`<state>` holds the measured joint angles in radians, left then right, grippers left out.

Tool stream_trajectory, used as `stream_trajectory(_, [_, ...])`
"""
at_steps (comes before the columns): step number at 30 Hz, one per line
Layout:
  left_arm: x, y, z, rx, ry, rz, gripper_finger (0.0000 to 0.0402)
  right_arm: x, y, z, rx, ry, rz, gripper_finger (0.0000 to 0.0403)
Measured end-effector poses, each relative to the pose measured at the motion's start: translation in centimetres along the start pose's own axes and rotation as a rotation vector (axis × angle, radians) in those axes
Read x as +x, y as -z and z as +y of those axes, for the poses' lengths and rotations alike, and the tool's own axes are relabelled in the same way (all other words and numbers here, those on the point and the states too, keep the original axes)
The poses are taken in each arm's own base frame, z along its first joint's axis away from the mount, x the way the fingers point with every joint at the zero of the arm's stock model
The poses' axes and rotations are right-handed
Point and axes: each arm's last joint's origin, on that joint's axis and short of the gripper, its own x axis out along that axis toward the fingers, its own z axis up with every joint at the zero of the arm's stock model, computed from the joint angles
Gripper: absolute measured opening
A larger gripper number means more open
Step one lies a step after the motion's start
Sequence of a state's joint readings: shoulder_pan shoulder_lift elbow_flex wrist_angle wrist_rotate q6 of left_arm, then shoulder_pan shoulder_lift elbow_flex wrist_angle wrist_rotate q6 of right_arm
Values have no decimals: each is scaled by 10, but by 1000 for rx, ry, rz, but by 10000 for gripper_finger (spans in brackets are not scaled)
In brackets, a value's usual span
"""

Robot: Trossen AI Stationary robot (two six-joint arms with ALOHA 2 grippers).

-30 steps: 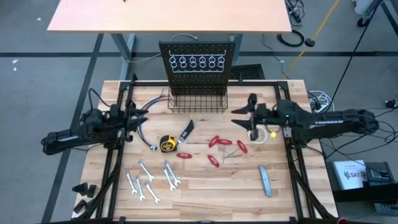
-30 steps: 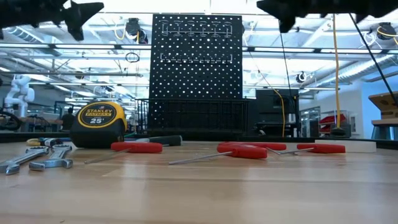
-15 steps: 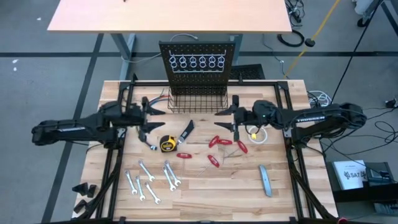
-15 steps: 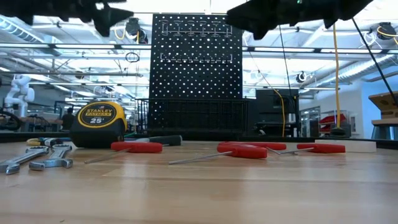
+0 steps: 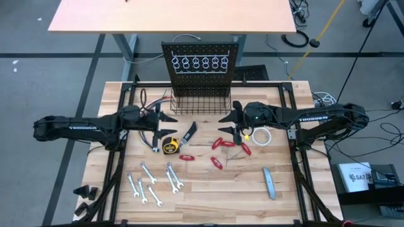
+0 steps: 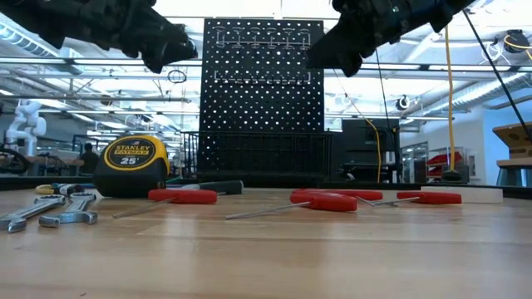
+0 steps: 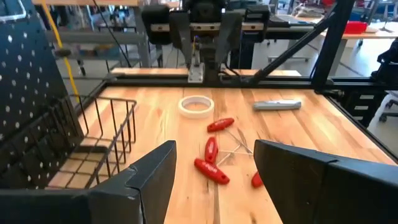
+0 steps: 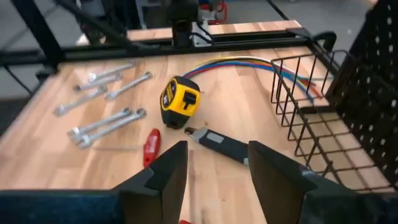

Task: Hang tools onto peg board
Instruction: Hang the allen wrench on the peg board

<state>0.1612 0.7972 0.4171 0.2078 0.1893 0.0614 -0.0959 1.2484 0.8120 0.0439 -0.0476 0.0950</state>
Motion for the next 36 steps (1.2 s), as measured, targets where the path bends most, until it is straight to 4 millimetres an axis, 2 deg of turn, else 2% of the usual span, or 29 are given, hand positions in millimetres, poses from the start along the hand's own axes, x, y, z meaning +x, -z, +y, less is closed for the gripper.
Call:
stream_trajectory(8, [1, -5, 0, 106, 18, -61, 224, 0, 1, 0, 284, 2, 13, 153])
stream_trajectory(11, [1, -7, 0, 138, 15, -81, 224, -2, -6, 1, 373, 10, 38, 144])
stream_trajectory(15, [1, -9, 0, 150, 13, -101, 224, -4, -23, 2, 388, 35, 111, 134])
stream_trajectory(20, [1, -11, 0, 162, 11, -121, 224, 7, -36, 5, 392, 147, 181, 125])
stream_trajectory(23, [1, -10, 0, 162, 12, -113, 224, 21, -27, 5, 462, 220, 293, 121])
stream_trajectory(29, [1, -10, 0, 162, 12, -107, 224, 47, 9, 1, 607, 347, 520, 114])
stream_trajectory(32, [1, -9, 0, 174, 13, -94, 224, 49, 21, 3, 674, 409, 605, 114])
stream_trajectory(36, [1, -5, 0, 168, 16, -63, 224, 47, 28, 14, 735, 447, 656, 114])
